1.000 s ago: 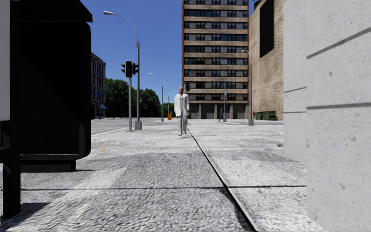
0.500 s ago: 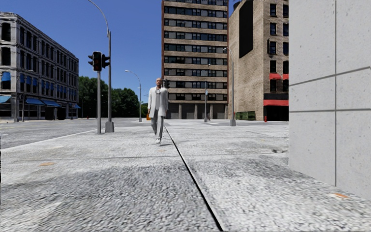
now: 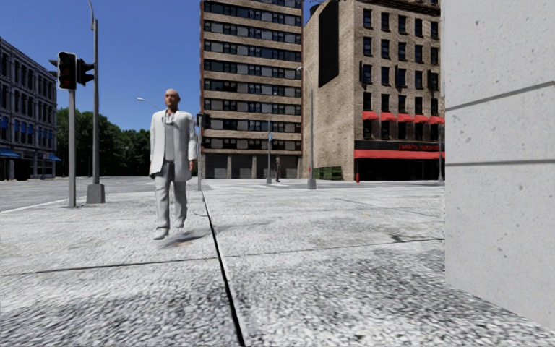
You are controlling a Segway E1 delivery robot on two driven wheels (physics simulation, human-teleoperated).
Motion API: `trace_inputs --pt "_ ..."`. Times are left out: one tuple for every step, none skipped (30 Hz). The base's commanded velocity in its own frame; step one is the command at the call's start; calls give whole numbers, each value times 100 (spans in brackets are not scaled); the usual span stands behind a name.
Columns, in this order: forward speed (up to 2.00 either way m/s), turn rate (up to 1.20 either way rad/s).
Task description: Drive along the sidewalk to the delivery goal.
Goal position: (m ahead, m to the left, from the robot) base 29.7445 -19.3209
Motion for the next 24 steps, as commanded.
trace_inputs --pt "200 0" --pt "200 0" --pt "200 0" --pt "200 0" --pt "200 0" --pt "200 0" --pt "200 0" --pt "200 0" --pt "200 0" --pt "200 0" --pt "200 0" --pt "200 0" --pt "200 0" --pt "200 0" --pt "200 0" --pt "200 0" --pt "200 0" --pt "200 0" --pt "200 0" --pt "200 0" --pt "200 0" --pt "200 0" --pt "200 0" --pt "200 0"
